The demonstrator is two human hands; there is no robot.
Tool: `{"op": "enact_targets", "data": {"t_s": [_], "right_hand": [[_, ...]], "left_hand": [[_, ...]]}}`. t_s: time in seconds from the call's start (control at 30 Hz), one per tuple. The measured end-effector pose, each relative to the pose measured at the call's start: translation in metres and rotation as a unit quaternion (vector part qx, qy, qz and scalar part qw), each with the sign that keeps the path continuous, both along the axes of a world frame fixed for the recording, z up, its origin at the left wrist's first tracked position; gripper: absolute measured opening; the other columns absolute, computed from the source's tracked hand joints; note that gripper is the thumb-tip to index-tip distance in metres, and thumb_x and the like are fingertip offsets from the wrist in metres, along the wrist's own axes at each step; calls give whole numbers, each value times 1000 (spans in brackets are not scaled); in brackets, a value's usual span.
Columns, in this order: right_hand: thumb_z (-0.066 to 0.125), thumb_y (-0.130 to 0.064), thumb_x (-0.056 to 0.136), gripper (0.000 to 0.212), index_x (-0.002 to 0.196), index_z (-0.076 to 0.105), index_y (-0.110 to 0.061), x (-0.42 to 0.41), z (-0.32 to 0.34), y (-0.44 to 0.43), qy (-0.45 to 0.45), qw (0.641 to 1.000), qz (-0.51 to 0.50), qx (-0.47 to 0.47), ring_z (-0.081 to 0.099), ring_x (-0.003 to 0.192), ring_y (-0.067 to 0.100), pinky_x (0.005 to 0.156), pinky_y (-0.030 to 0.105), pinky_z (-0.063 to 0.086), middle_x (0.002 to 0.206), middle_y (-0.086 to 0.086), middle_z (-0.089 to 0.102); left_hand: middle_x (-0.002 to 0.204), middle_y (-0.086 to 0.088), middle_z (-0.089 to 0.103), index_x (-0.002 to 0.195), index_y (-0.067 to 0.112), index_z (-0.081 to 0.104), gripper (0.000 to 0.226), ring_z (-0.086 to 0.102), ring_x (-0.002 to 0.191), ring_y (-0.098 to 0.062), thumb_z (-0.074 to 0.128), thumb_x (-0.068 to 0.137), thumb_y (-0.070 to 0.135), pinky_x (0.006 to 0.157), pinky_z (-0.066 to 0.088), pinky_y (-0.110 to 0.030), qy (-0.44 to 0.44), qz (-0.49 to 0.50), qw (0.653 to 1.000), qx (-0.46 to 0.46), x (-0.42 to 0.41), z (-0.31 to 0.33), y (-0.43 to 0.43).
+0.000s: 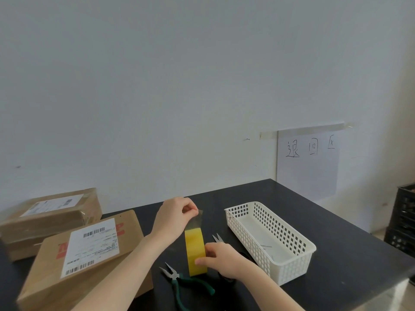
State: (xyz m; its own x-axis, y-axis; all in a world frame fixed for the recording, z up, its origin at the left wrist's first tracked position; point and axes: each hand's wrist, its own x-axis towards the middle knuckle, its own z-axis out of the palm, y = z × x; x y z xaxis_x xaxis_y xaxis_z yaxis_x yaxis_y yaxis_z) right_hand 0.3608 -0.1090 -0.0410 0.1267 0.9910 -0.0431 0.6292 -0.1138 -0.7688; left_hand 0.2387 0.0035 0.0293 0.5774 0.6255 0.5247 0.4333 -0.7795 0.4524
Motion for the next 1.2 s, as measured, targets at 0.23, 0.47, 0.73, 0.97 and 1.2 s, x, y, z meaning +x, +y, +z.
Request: {"op": "enact_targets", "data": {"t_s": [0.23, 0.47, 0.73, 0.97, 1.2], "right_hand": [[57, -44, 94, 29, 70, 47, -32, 2, 8, 8, -23, 999, -21, 8, 46, 66, 1, 61, 18, 36, 70, -11, 50], [55, -48, 93, 32, 85, 57, -17, 1, 8, 19, 0, 997, -80, 21, 50, 62, 3, 57, 19, 38, 71, -9, 54], [58, -53, 90, 33, 88, 63, -21, -1, 9, 16, 9, 996, -93, 6, 55, 68, 3, 64, 19, 42, 82, -7, 62], [53, -52, 93, 44, 109, 68, -13, 13, 16, 4, 37, 995, -95, -10, 70, 90, 13, 81, 28, 52, 98, -1, 74], [49, -34, 97, 30, 107, 68, -13, 30, 17, -2, -112, 983, -144, -11, 63, 92, 18, 82, 31, 50, 99, 1, 70]], "left_hand": [[79, 14, 63, 83, 23, 72, 4, 59, 74, -3, 68, 85, 24, 68, 48, -16, -25, -2, 999, 34, -6, 17, -2], [80, 15, 63, 82, 21, 72, 4, 58, 74, -1, 69, 85, 23, 65, 40, -8, -57, -8, 997, 46, -5, 34, -3], [78, 18, 64, 77, 31, 66, 10, 59, 76, -2, 69, 84, 26, 66, 43, -12, -25, -24, 999, -4, -13, 43, 0], [78, 22, 60, 80, 32, 65, 7, 58, 76, 0, 69, 85, 27, 66, 42, -9, -16, -30, 999, -5, -11, 42, -6], [79, 19, 64, 81, 29, 68, 4, 59, 77, -1, 69, 85, 27, 66, 43, -13, -22, -31, 999, -13, -13, 41, -7]]}}
